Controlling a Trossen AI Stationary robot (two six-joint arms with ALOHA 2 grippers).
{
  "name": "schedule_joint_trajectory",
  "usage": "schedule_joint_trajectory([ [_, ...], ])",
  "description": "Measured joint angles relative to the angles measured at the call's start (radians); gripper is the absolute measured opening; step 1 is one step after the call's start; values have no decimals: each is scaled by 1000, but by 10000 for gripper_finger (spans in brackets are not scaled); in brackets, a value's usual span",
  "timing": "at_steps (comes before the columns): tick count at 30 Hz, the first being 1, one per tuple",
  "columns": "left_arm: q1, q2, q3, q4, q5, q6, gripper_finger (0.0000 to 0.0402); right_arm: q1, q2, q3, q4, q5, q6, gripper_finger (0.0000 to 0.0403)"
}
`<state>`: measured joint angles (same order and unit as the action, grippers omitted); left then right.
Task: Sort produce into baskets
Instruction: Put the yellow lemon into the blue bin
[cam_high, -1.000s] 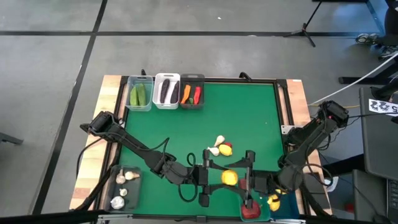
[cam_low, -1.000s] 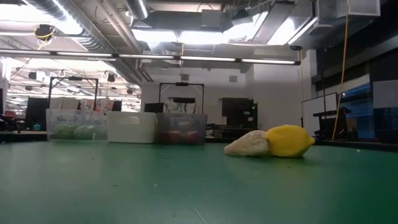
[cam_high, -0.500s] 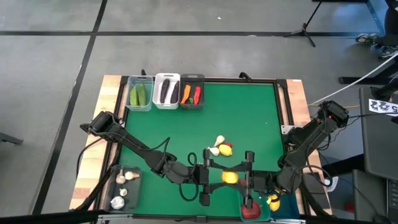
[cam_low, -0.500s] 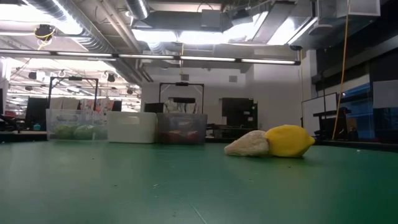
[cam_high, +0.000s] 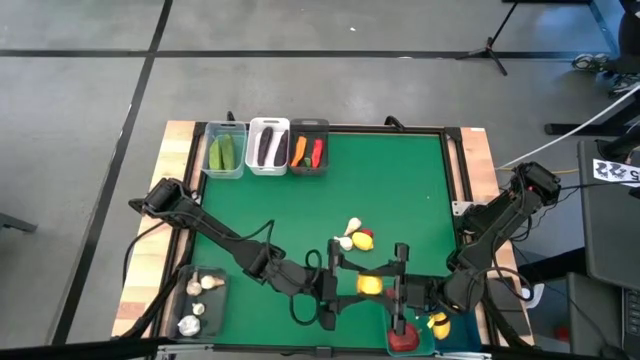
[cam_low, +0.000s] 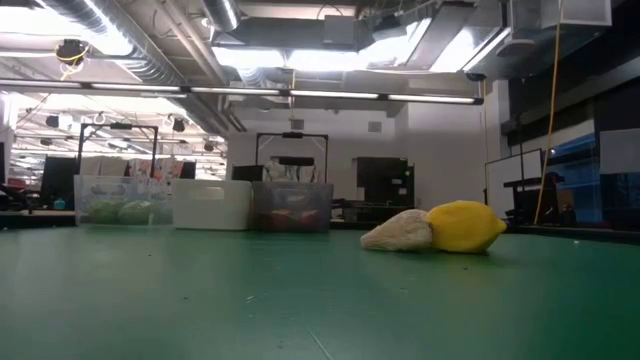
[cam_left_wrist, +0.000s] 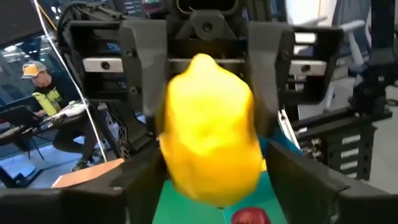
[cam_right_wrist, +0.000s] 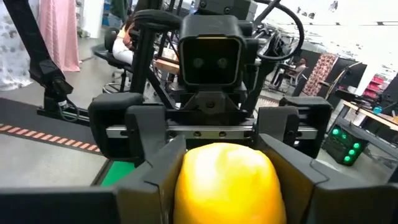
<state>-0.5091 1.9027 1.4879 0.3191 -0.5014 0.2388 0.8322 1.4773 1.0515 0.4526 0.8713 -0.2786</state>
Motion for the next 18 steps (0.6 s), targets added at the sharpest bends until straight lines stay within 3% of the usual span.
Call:
schedule_joint_trajectory([
  [6,-3,-4,1,-145,-29,-2,313,25,-11,0,-44,39,39,174],
  [11,20,-32,0,-431,-96,-178,323,131,-39,1,-208,215,185,186],
  [15,48,-41,0,-578,-43,-362,323,263,-69,1,-502,383,554,181],
  [18,46,-39,-1,-619,-22,-399,324,352,-75,1,-763,414,956,176],
])
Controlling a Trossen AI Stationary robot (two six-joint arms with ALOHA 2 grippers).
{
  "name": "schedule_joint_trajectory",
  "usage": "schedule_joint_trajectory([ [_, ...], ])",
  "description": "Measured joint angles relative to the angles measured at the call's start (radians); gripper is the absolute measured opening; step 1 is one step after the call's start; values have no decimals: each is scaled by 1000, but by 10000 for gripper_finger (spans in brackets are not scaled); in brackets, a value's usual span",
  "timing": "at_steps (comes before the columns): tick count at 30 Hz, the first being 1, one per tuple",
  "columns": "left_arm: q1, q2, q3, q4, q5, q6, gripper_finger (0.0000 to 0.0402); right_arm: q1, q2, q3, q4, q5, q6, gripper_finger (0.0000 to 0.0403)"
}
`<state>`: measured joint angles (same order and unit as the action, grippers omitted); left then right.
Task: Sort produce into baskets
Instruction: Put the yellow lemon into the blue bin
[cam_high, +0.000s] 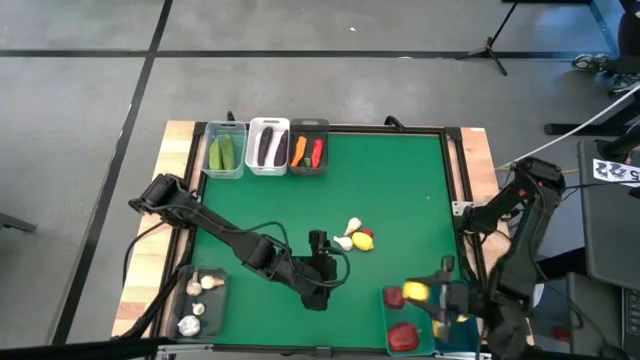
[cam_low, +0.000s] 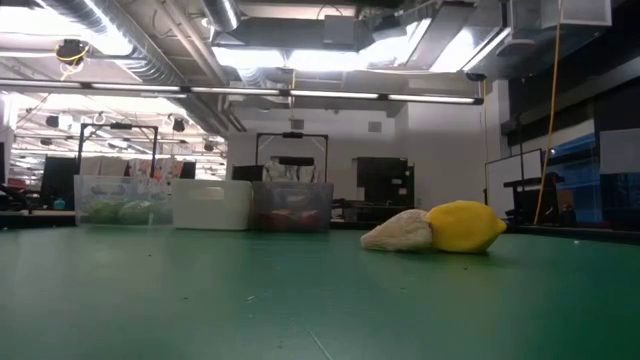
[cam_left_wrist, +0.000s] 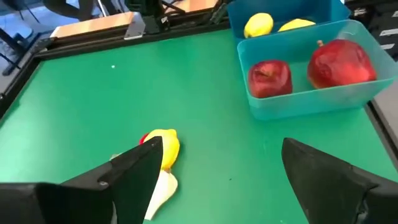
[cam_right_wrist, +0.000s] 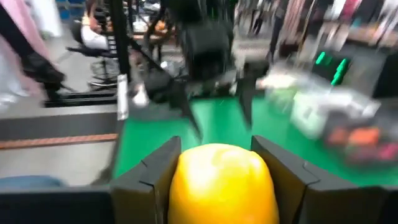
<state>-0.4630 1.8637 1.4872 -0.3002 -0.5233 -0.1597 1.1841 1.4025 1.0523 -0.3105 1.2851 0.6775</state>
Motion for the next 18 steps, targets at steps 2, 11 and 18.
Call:
schedule_joint_trajectory([
  [2,0,0,0,-4,1,-3,324,49,0,0,-164,-16,269,177],
  [11,-1,0,0,-8,0,-10,324,77,26,0,-704,-599,1115,188],
  [18,0,0,0,-9,0,-21,324,72,59,-1,-797,-861,1254,189],
])
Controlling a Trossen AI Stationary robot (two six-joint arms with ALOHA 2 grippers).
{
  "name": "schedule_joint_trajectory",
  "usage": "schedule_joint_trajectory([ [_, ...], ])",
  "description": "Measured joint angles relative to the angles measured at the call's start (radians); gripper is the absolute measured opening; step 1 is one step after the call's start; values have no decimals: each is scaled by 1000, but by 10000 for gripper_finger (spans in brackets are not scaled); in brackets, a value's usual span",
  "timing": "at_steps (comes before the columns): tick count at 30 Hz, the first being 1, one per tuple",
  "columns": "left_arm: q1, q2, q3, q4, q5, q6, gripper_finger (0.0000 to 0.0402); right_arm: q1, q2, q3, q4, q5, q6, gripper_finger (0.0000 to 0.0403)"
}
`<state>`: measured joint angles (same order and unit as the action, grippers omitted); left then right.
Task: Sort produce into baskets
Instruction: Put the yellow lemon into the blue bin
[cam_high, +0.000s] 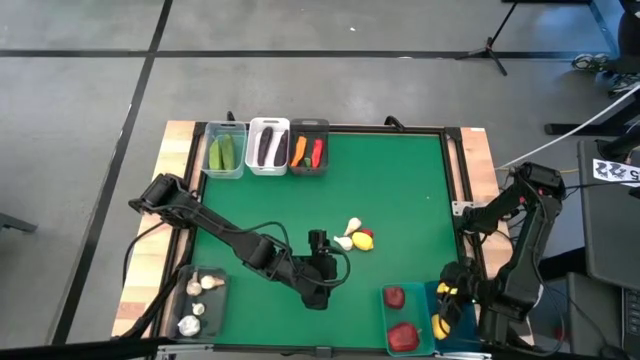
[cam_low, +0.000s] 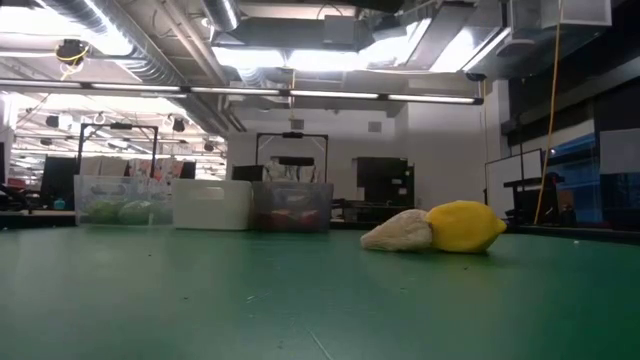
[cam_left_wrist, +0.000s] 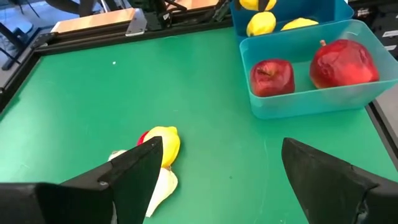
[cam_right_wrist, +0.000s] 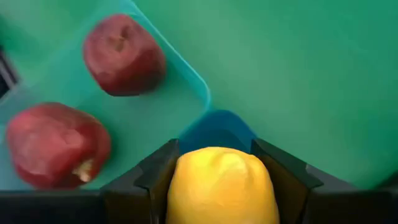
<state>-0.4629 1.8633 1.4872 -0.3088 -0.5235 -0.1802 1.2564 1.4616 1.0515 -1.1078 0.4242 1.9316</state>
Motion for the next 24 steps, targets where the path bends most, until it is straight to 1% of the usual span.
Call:
schedule_joint_trajectory([
  [4,0,0,0,-2,0,-3,324,0,2,0,1,-76,3,190],
  [11,0,0,0,-4,0,-23,324,0,25,0,47,-87,10,195],
  [13,1,0,0,-5,0,-23,324,0,34,0,63,-96,3,208],
  [20,24,2,0,-13,18,-23,324,0,55,0,70,-105,0,276],
  [24,61,4,-9,12,59,-9,324,0,55,0,69,-105,-2,293],
])
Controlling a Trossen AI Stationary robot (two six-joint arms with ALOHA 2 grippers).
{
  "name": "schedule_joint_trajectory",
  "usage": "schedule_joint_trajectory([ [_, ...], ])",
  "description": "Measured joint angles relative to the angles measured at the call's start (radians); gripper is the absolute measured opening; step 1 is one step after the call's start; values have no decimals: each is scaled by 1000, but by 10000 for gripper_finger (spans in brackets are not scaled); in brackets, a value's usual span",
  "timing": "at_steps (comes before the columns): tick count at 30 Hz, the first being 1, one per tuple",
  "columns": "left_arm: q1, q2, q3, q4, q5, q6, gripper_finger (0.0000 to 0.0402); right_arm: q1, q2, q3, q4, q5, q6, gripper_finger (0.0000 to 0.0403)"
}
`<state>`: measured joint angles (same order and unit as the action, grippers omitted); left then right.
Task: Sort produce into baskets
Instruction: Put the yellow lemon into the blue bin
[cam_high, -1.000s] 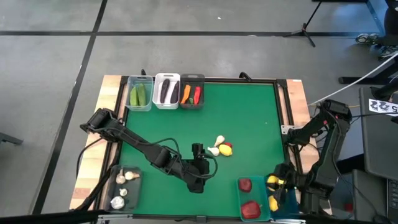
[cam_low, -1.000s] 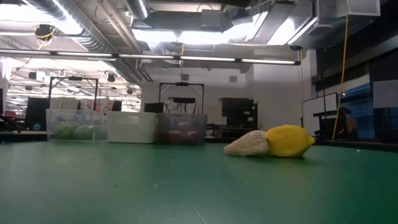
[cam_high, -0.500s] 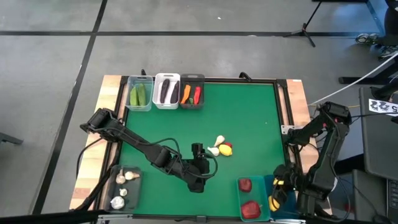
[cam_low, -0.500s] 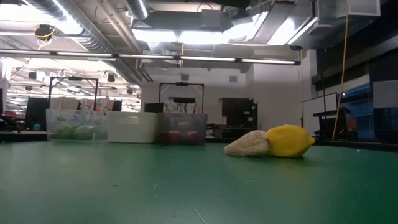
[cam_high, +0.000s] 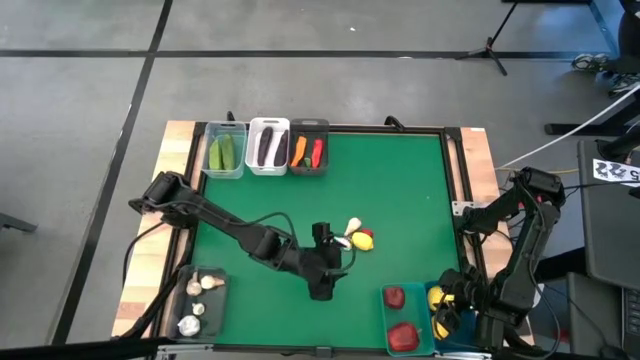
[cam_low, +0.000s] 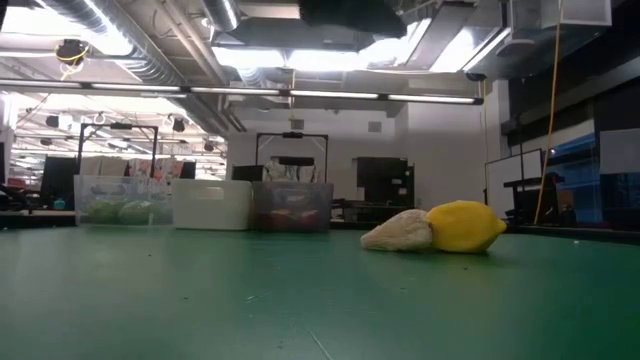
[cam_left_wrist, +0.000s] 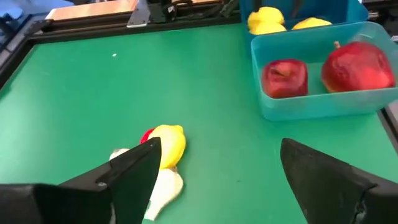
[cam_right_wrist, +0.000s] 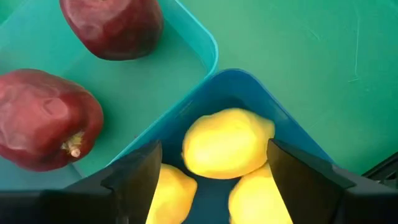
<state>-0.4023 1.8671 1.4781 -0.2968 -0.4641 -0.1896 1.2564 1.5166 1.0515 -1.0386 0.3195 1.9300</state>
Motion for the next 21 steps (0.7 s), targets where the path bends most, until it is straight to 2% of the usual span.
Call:
schedule_joint_trajectory([
  [6,76,26,-16,117,24,58,324,0,0,0,-1,2,-4,296],
  [12,122,138,-17,266,103,208,324,0,0,0,2,2,-4,296],
  [15,150,199,-18,272,147,234,324,0,0,0,3,10,-4,296],
  [21,207,285,-19,284,172,328,324,0,0,0,30,30,-5,296],
])
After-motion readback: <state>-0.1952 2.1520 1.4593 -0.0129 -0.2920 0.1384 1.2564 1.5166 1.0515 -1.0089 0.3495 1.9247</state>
